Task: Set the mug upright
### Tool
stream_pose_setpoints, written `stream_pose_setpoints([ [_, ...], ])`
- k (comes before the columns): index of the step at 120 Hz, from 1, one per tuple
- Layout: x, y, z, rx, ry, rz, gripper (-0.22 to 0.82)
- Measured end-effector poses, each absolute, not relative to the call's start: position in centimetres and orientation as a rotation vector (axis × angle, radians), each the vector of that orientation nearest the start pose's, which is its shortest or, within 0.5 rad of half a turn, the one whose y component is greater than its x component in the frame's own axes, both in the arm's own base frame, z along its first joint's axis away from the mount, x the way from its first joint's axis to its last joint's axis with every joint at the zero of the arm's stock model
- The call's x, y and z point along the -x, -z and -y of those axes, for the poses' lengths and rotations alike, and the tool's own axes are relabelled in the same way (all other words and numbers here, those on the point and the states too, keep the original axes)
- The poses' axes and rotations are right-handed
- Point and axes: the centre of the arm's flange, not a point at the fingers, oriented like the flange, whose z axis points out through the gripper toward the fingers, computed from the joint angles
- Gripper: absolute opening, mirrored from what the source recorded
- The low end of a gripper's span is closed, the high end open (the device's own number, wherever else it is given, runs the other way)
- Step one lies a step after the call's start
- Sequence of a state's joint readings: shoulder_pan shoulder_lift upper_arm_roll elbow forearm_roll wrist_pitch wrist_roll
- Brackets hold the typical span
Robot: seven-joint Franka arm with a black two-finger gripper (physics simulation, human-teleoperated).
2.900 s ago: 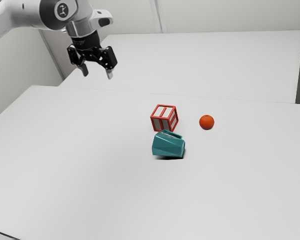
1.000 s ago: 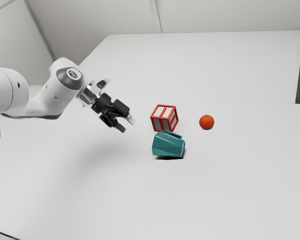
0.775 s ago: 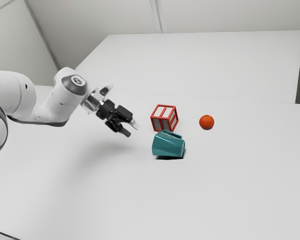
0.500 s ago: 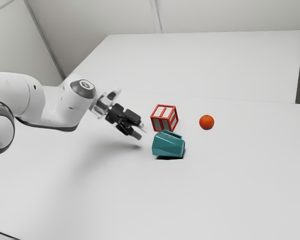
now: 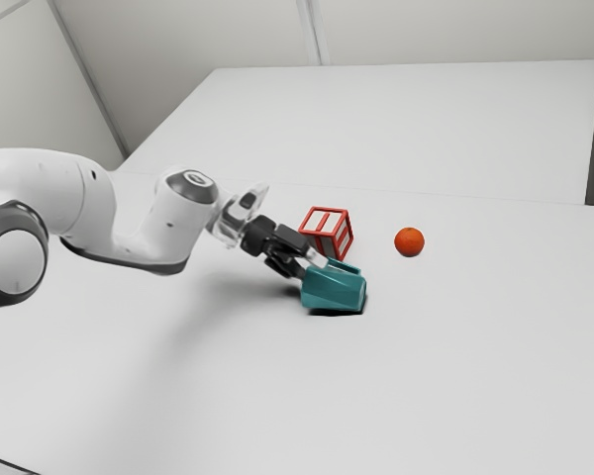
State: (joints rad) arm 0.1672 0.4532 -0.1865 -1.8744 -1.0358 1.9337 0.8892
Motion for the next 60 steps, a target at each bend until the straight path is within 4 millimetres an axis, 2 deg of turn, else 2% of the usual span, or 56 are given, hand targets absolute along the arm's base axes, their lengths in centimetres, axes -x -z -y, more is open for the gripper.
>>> stream_pose_setpoints([
  [7, -61.2, -27.6, 7.0, -2.087, -0.085, 0.319, 0.6],
  [15, -61.1, -27.5, 7.3, -2.077, -0.085, 0.324, 0.55],
  [36, -60.8, -26.5, 7.2, -2.064, -0.074, 0.32, 0.32],
  [60, -60.7, -26.6, 7.3, -2.06, -0.08, 0.338, 0.07],
])
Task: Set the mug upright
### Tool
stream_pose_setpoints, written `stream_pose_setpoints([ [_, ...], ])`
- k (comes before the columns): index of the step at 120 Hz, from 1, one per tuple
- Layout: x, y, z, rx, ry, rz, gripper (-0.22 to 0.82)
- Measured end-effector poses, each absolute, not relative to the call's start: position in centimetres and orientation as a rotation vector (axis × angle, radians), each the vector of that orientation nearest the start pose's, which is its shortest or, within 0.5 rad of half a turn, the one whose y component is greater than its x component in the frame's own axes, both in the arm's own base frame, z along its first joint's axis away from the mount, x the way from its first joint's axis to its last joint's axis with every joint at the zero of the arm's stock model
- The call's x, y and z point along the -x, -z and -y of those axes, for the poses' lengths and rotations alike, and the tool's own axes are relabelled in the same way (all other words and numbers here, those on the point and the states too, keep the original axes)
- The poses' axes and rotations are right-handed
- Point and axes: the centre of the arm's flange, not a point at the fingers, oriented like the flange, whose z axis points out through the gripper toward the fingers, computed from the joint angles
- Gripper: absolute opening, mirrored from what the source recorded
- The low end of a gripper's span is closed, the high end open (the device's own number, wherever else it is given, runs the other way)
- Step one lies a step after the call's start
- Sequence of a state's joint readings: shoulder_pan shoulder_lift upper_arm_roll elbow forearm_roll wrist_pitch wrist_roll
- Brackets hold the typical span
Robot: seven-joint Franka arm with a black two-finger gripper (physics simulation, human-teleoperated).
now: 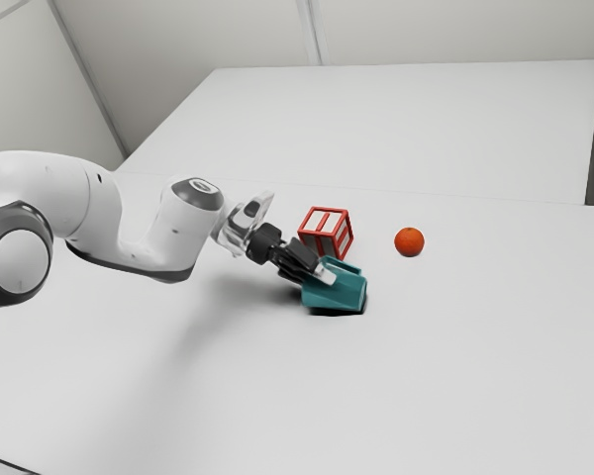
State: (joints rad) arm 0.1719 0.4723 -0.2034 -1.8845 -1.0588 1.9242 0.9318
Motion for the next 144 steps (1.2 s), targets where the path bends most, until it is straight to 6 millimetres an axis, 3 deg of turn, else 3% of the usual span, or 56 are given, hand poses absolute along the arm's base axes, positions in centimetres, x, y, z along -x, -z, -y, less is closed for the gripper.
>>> stream_pose_setpoints([
  [25, -60.8, -26.9, 7.5, -2.057, -0.093, 0.365, -0.11],
  [64, -60.7, -27.7, 7.5, -2.061, -0.11, 0.4, -0.15],
  [96, -60.2, -32.8, 8.4, -2.136, -0.156, 0.537, -0.16],
  [128, -58.9, -37.7, 7.5, -2.484, -0.048, 0.817, -0.16],
  [144, -58.9, -38.4, 7.4, -2.656, 0.01, 0.884, -0.16],
])
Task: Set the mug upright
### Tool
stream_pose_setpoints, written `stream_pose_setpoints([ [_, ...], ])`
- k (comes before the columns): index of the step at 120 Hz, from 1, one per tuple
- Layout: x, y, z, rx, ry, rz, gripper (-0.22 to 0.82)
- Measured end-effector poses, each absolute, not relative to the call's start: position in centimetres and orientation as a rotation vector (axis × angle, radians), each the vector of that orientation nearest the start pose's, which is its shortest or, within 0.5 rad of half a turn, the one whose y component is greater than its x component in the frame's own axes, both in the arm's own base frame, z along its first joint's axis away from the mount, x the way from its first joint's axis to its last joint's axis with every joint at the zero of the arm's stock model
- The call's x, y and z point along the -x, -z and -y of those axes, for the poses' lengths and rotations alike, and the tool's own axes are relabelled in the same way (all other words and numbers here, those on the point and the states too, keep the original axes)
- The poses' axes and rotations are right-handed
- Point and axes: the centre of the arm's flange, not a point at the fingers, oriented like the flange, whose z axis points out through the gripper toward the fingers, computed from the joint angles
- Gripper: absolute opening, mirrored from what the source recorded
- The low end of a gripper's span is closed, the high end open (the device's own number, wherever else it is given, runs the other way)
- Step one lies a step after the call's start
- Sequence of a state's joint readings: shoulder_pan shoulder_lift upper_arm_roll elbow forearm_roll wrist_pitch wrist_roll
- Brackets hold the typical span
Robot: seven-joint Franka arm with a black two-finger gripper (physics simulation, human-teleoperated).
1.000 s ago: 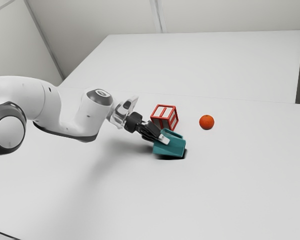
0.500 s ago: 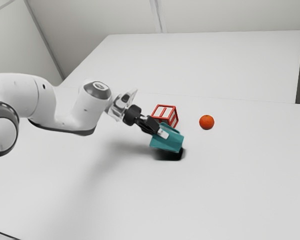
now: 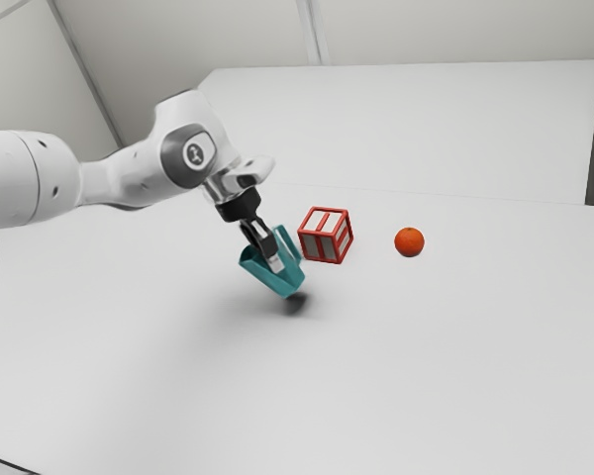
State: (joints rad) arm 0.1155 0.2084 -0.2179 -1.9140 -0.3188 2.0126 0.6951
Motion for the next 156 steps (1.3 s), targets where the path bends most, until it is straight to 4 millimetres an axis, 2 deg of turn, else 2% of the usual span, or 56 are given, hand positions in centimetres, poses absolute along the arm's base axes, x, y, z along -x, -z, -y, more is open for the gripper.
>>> stream_pose_setpoints([
  [23, -59.2, -38.8, 7.5, 3.16, -0.008, -0.989, -0.16],
  [50, -56.5, -39.0, 8.3, 3.086, 0.052, -0.868, -0.16],
  [73, -55.8, -38.1, 8.1, 3.082, 0.052, -0.746, -0.16],
  [130, -55.7, -35.4, 7.4, 3.101, -0.189, -0.508, -0.18],
  [156, -55.5, -34.4, 7.8, 3.101, -0.238, -0.45, -0.18],
])
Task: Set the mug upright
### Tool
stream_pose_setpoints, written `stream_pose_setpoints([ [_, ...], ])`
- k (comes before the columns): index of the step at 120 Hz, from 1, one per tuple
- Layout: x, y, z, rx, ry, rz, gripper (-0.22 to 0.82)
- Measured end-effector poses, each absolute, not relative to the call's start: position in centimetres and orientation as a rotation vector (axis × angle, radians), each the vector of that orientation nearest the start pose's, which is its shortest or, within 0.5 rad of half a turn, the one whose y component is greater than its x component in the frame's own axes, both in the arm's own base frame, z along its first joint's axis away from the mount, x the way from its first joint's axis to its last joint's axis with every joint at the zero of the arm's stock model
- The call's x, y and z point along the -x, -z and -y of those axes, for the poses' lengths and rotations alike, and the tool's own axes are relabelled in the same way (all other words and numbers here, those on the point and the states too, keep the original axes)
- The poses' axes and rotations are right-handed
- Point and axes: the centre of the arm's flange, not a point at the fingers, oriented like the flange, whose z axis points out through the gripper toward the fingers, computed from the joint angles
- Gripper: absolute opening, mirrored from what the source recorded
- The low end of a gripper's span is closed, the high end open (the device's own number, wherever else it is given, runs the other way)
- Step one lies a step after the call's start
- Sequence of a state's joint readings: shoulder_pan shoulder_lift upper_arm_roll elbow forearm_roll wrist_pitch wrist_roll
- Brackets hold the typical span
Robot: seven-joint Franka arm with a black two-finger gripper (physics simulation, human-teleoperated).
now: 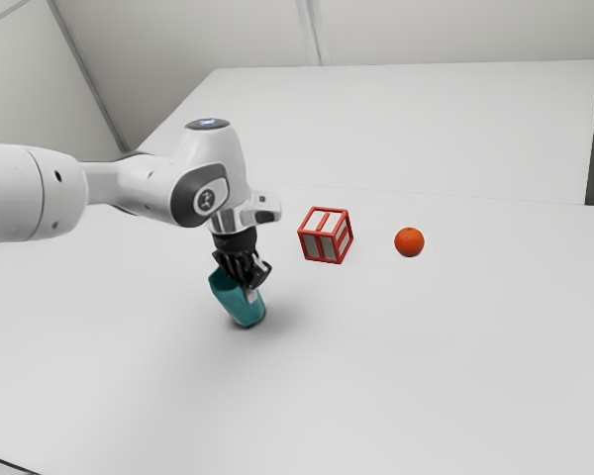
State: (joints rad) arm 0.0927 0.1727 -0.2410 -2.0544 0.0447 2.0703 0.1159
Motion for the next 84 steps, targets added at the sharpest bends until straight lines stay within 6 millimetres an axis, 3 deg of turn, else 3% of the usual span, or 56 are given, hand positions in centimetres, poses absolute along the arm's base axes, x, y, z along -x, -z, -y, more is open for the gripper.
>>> stream_pose_setpoints([
  [16, -55.5, -34.3, 7.8, 3.101, -0.244, -0.418, -0.17],
  [43, -55.4, -34.7, 7.9, 3.103, -0.234, -0.377, 0.06],
  [84, -54.8, -39.4, 8.2, 3.093, -0.126, -0.342, 0.28],
])
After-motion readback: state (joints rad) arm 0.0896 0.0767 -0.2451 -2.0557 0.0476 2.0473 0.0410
